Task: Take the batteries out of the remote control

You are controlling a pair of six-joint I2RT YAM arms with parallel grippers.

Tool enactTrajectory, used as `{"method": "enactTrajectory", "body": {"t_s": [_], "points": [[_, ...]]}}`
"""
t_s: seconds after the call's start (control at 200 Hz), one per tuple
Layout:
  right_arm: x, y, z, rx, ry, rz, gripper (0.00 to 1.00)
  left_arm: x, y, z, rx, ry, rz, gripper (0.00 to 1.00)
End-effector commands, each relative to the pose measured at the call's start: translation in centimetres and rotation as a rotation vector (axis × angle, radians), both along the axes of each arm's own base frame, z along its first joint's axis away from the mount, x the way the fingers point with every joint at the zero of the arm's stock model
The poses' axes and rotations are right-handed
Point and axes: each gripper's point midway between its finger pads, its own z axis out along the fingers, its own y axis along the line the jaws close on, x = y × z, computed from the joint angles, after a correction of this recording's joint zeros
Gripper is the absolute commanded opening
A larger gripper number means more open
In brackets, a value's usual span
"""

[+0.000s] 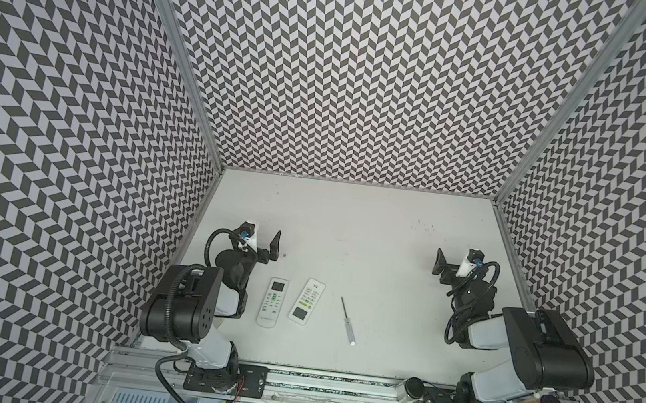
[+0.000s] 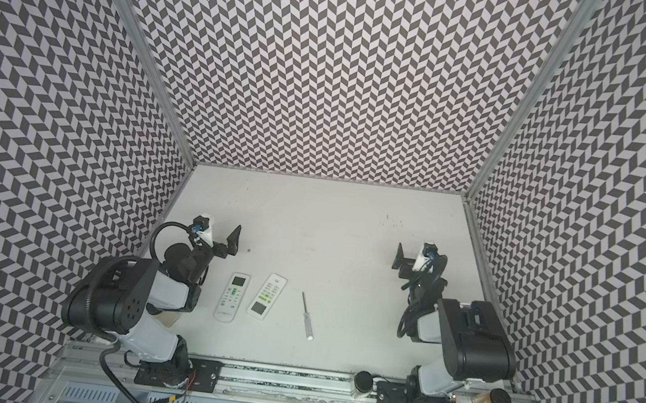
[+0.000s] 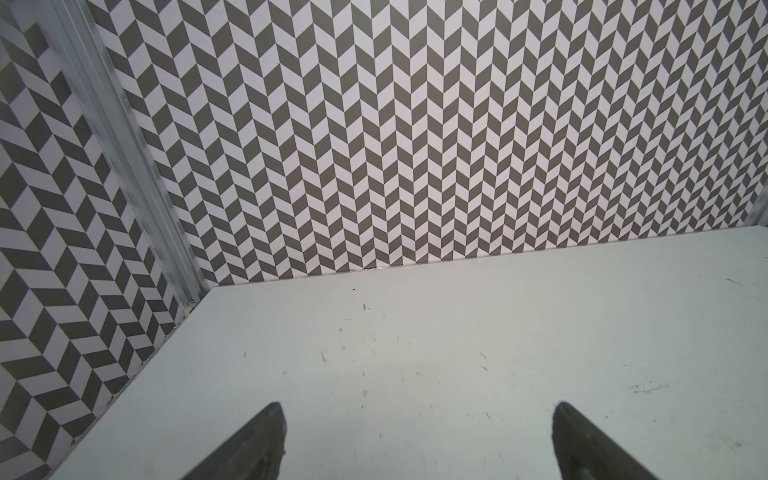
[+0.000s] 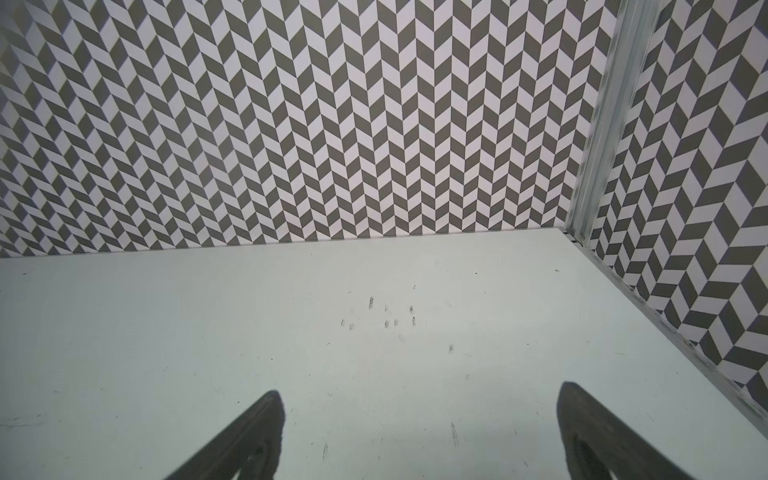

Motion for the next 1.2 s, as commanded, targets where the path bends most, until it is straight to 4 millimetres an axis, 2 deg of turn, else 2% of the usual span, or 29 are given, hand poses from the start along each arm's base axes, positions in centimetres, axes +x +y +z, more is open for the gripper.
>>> {"method": "enactTrajectory", "body": {"t_s": [0.0, 0.791, 0.931, 0.966, 0.981, 1.021, 1.086, 1.147, 1.197], "points": [[0.1, 0.0, 0.6, -0.003, -0.024, 0.007, 0.99, -0.1, 0.1, 0.1, -0.002, -0.005, -0.003, 1.00], [0.1, -0.1, 0.7, 0.000, -0.027, 0.013, 0.99, 0.1, -0.1, -0.1, 0.011, 0.011, 0.010, 1.00], [-0.5, -2.3, 2.7, 0.048, -0.069, -0.120, 0.99, 0.2, -0.8, 0.4, 0.028, 0.010, -0.035, 1.00], [-0.7, -2.4, 2.5, 0.044, -0.045, -0.125, 0.99, 0.2, -0.8, 0.5, 0.024, 0.006, -0.035, 1.00], [-0.1, -2.3, 3.7, 0.041, -0.067, -0.123, 0.99, 0.2, -0.9, 0.7, 0.026, 0.003, -0.039, 1.00], [0.2, -1.9, 4.5, 0.029, -0.063, -0.121, 0.99, 0.5, -1.4, 0.6, 0.035, 0.020, -0.076, 1.00], [0.1, -1.8, 6.4, 0.048, -0.099, -0.157, 0.99, 2.0, -2.5, 0.2, 0.060, 0.095, -0.150, 1.00], [-0.5, -2.2, 8.2, 0.167, -0.145, -0.182, 0.99, 3.7, -3.3, -0.1, 0.067, 0.186, -0.209, 1.00], [-0.9, -2.3, 9.2, 0.292, -0.159, -0.185, 0.99, 5.0, -4.0, 0.5, 0.086, 0.235, -0.255, 1.00]]}}
